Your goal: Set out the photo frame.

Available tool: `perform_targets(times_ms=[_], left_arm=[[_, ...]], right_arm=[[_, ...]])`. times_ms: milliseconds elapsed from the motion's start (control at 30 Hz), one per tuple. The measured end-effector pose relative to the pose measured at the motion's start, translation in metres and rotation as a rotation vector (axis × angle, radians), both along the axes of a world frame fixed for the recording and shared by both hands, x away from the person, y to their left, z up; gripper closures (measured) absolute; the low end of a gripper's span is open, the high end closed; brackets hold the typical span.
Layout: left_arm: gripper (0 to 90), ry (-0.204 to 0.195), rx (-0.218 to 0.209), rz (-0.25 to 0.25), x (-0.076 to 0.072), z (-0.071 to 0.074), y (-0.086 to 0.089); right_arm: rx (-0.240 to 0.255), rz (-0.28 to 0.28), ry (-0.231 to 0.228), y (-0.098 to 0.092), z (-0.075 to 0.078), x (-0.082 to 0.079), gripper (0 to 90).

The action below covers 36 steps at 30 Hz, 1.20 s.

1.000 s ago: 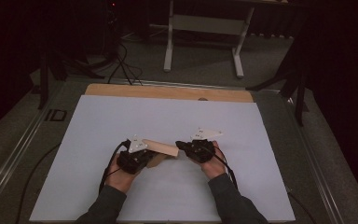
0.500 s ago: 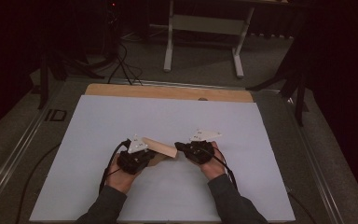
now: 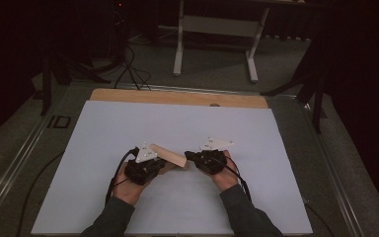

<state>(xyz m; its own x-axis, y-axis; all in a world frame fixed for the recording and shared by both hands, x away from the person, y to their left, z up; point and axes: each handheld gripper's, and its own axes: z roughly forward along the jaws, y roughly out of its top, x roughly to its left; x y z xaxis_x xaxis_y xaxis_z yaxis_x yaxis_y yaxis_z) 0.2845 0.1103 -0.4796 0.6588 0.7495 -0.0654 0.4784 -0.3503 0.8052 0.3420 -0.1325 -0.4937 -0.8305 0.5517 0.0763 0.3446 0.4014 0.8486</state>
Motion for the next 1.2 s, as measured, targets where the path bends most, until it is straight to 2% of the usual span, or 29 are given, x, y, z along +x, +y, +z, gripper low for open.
perform_targets(times_ms=[400, 1200], left_arm=[[89.9, -0.007, -0.008, -0.012, -0.0020, 0.0028, -0.0033], [89.9, -0.003, 0.001, -0.027, -0.0020, 0.0015, -0.0084]], right_arm=[[-0.002, 0.008, -0.004, 0.0013, 0.0000, -0.0023, 90.0], [-0.002, 0.020, -0.006, 0.0032, -0.0002, -0.0054, 90.0]])
